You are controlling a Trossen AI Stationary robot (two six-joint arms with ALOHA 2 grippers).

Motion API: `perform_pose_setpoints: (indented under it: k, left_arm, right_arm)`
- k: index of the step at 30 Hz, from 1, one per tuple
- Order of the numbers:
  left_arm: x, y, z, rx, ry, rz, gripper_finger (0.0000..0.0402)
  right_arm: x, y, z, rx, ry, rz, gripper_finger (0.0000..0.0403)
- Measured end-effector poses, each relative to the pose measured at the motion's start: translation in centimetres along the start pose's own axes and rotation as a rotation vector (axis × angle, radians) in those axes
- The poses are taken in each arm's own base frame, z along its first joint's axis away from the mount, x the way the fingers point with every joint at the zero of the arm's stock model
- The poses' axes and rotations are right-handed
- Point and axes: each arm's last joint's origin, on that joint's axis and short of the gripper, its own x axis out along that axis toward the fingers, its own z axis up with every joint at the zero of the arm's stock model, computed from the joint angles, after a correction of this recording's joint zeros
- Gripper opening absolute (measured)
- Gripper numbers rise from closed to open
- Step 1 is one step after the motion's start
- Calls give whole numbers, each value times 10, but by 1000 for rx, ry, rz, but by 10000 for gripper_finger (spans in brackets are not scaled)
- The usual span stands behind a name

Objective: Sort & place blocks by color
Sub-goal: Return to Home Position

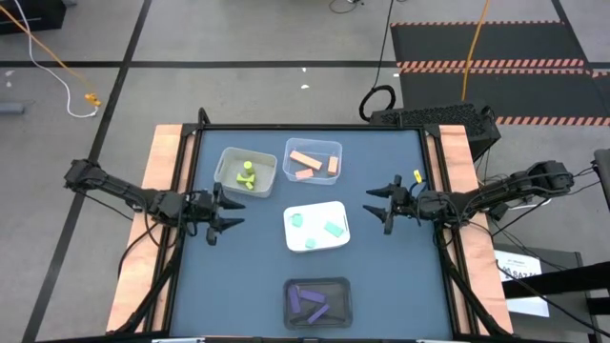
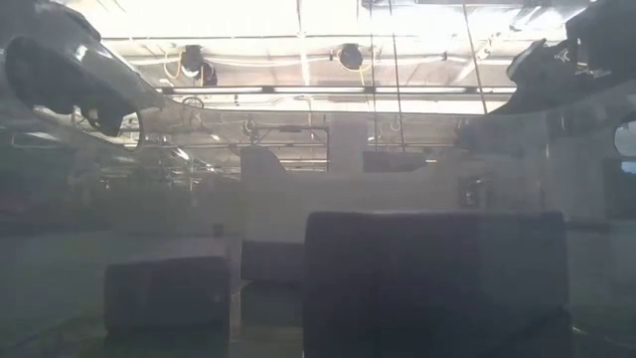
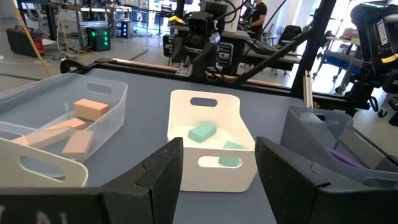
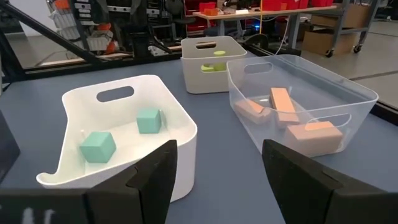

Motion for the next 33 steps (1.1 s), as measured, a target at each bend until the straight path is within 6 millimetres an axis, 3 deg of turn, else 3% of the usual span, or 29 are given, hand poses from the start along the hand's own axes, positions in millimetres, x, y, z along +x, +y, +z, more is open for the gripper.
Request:
perform_pose_setpoints:
  k: [8,14,24,33]
  left_arm:
    - [-1,0,2,-7,-21,-2,200]
    - [-7,6,12,-36,-116,29,200]
    - [-15,25,26,-63,-270,191,200]
    - [-25,42,34,-62,-388,356,200]
  right_arm:
    - [-2,0,4,14,-34,5,226]
    - [-11,-2,19,64,-155,22,226]
    - [-34,-10,45,163,-397,42,226]
    - [-54,-27,62,226,-611,-42,226]
